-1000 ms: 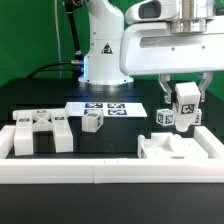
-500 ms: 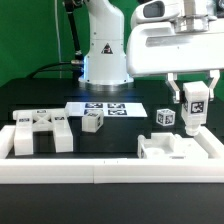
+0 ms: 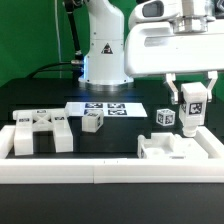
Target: Assemble chair
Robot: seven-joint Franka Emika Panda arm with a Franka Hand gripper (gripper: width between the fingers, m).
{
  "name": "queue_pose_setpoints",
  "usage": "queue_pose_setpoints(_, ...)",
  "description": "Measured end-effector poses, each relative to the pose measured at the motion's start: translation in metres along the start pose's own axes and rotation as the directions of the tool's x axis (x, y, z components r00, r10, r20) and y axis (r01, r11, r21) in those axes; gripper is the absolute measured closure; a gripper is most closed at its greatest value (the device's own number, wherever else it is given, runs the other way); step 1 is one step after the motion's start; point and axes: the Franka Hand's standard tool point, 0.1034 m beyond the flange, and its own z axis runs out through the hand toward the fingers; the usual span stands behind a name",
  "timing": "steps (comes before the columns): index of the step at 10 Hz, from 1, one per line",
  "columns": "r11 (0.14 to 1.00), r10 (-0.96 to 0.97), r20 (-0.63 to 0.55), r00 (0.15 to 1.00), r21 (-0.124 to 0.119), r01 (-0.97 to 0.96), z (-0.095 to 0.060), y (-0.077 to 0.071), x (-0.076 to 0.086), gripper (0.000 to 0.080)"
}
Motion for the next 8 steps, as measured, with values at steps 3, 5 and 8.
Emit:
queue_pose_setpoints(3,1.000,-0.030,-0.010,0.999,-0.001,0.030,0.0021,0.0008,0.0098,0.0509)
queue_pose_setpoints(5,1.000,-0.031,-0.009,0.999,-0.001,0.031,0.0040,0.0003,0.0105,0.0509)
queue_pose_setpoints(8,0.999,-0.033,-0.001,0.999,-0.001,0.033,0.0101,-0.0005,0.0069,0.0509)
